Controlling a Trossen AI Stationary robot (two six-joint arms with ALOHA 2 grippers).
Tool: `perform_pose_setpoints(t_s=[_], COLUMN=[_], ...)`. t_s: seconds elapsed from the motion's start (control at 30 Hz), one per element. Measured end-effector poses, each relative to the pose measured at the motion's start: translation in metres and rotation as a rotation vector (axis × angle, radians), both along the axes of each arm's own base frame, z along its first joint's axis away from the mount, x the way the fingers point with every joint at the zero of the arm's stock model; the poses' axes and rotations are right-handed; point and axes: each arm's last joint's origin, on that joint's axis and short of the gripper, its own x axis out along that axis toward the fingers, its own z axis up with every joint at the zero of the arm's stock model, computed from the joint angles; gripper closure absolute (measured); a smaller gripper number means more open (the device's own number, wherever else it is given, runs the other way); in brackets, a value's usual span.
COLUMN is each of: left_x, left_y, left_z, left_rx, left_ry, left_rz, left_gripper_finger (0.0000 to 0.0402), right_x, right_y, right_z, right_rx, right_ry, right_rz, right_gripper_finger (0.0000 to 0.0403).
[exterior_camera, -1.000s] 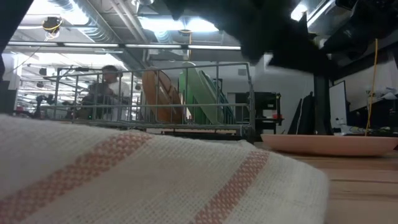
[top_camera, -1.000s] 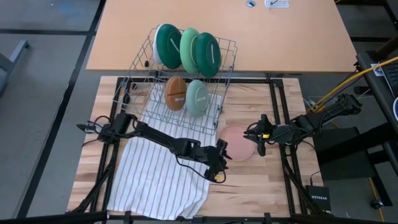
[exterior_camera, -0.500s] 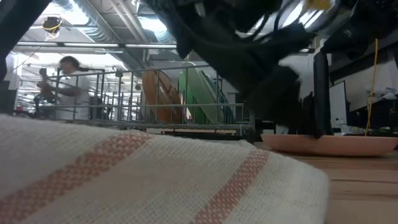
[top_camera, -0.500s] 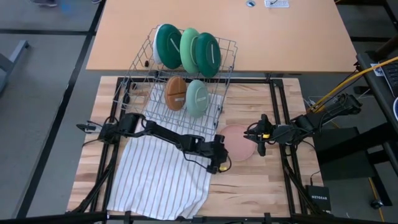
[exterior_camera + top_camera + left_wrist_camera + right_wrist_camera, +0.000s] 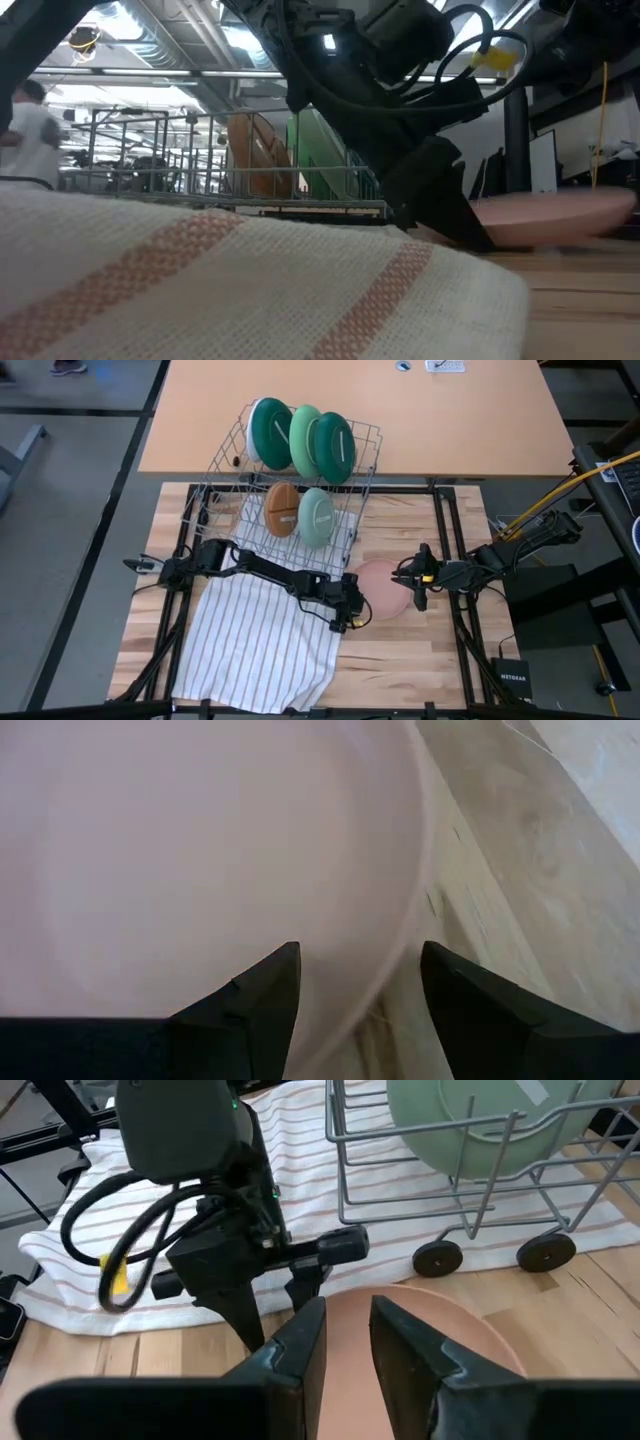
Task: Sort dishes
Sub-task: Put the pink plate into the dishwasher rack
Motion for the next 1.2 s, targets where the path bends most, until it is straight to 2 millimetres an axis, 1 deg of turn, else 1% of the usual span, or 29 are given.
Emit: perform_pose_setpoints(t_s=[0.17, 0.27, 0.37, 0.53, 0.7, 0.8, 0.87, 0.97, 1.1, 1.2], left_x=[0.0, 0.0, 0.0, 0.0, -0.001, -0.002, 0.0, 0.001, -0.002, -0.008], left_y=[0.002, 0.003, 0.003, 0.001, -0.01, -0.02, -0.028, -0.036, -0.038, -0.035], left_z=[-0.001, 0.0, 0.0, 0.0, 0.001, 0.006, 0.011, 0.023, 0.052, 0.076], left_rx=[0.0, 0.009, 0.02, 0.046, 0.052, 0.035, 0.004, -0.04, -0.107, -0.178], left_ry=[0.007, 0.005, 0.004, 0.003, -0.009, -0.033, -0.081, -0.13, -0.179, -0.198], left_rz=[0.004, -0.001, -0.011, -0.031, -0.054, -0.082, -0.086, -0.081, -0.058, -0.037], left_gripper_finger=[0.0204, 0.0216, 0.0247, 0.0316, 0.0379, 0.0394, 0.0393, 0.0394, 0.0398, 0.0398], right_x=[0.0, 0.0, 0.0, 0.0, 0.0, 0.0, 0.0, 0.0, 0.0, 0.0], right_y=[0.0, 0.0, 0.0, 0.0, 0.0, 0.0, 0.0, 0.0, 0.0, 0.0], right_z=[0.0, 0.0, 0.0, 0.0, 0.0, 0.0, 0.0, 0.0, 0.0, 0.0], right_rx=[0.0, -0.001, 0.0, -0.001, -0.001, -0.001, -0.001, -0.002, -0.017, -0.03], right_ry=[0.001, 0.001, 0.0, 0.001, 0.001, 0.001, 0.0, 0.0, -0.001, 0.001], right_rz=[0.0, 0.0, 0.0, 0.0, 0.0, 0.0, 0.0, 0.0, 0.002, 0.008], right_gripper_finger=[0.0317, 0.0317, 0.0317, 0.0317, 0.0317, 0.0317, 0.0317, 0.0317, 0.0317, 0.0317])
